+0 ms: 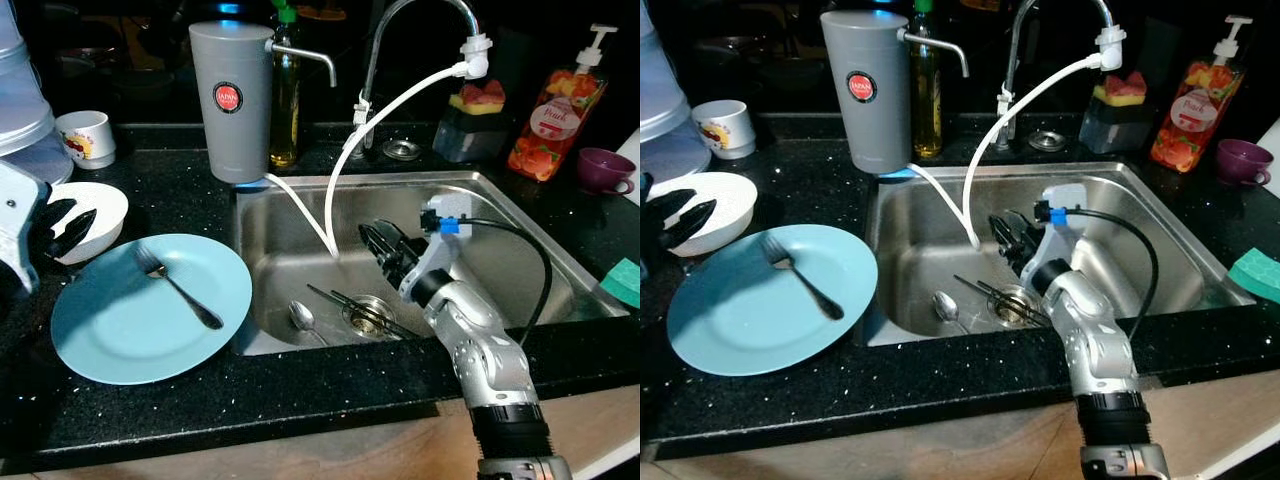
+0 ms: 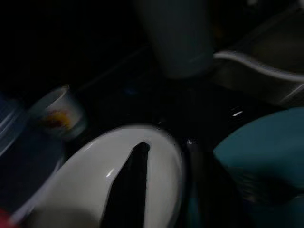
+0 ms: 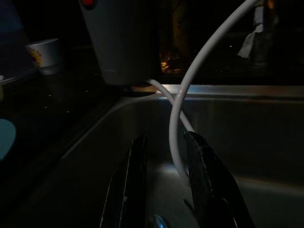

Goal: Kitchen organization

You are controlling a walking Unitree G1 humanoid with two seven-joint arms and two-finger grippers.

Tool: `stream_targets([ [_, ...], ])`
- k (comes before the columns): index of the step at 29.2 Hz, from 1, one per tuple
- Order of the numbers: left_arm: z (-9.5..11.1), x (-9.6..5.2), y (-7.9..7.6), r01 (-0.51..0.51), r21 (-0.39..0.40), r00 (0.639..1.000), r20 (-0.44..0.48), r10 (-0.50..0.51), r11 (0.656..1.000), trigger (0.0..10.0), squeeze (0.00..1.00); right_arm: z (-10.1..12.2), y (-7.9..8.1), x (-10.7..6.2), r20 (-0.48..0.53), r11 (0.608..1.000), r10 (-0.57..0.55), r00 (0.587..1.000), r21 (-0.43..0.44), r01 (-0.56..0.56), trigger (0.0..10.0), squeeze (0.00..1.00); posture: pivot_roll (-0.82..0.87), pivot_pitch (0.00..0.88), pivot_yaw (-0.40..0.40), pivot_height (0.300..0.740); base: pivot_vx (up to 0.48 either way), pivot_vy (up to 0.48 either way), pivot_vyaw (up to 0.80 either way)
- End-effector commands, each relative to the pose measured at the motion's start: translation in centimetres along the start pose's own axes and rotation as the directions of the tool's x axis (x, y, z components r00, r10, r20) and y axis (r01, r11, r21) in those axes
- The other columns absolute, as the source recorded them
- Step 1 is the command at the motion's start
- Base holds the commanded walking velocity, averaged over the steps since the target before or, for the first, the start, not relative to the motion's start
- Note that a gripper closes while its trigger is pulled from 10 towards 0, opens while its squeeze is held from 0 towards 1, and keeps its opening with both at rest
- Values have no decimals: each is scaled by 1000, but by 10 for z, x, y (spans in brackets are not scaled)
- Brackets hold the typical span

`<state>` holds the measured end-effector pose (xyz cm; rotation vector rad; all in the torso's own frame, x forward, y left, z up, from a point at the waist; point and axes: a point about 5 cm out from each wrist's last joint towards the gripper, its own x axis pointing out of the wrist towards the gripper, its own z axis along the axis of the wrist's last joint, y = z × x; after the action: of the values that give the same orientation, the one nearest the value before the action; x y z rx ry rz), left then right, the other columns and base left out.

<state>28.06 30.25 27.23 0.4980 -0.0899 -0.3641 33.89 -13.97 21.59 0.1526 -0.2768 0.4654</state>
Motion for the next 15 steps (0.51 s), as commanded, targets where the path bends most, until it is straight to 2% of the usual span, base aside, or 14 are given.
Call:
stream_targets([
  [1, 2, 2, -4, 97, -8, 995, -7, -97, 995, 10000, 1000, 0, 1, 0, -4, 1000, 20, 1000, 19, -20, 10000, 0, 14, 50, -51, 740, 0, 0, 0],
  [4, 8, 5, -9, 246, -32, 969, -9, -246, 969, 10000, 1000, 0, 3, 0, -7, 998, 49, 999, 37, -49, 10000, 0, 15, 47, -53, 740, 0, 0, 0],
  [6, 9, 5, -10, 274, -33, 961, -15, -275, 961, 10000, 1000, 0, 4, 0, -8, 997, 62, 998, 37, -62, 10000, 0, 15, 47, -53, 740, 0, 0, 0],
  [7, 10, 5, -11, 344, -48, 938, -36, -346, 938, 10000, 1000, 0, 5, -1, -10, 995, 91, 996, 45, -91, 10000, 0, 17, 44, -57, 740, 0, 0, 0],
  [8, 10, 5, -11, 344, -48, 938, -36, -346, 938, 10000, 1000, 0, 5, -1, -10, 995, 91, 996, 45, -91, 10000, 0, 17, 44, -57, 740, 0, 0, 0],
  [11, 11, 1, -11, 432, -99, 894, -87, -440, 896, 10000, 1000, 0, 6, -2, -14, 992, 118, 993, 49, -118, 10000, 0, 23, 40, -58, 740, 0, 0, 0],
  [12, 11, 1, -11, 432, -99, 894, -87, -440, 896, 10000, 1000, 0, 6, -2, -14, 992, 118, 993, 49, -118, 10000, 0, 23, 40, -58, 740, 0, 0, 0],
  [14, 11, -3, -10, 486, -124, 856, -130, -500, 865, 10000, 1000, 0, 7, -3, -14, 990, 128, 992, 55, -127, 10000, 0, 24, 39, -57, 740, 0, 0, 0],
  [15, 11, -3, -10, 486, -124, 856, -130, -500, 865, 10000, 1000, 0, 7, -3, -14, 990, 128, 992, 55, -127, 10000, 0, 24, 39, -57, 740, 0, 0, 0],
])
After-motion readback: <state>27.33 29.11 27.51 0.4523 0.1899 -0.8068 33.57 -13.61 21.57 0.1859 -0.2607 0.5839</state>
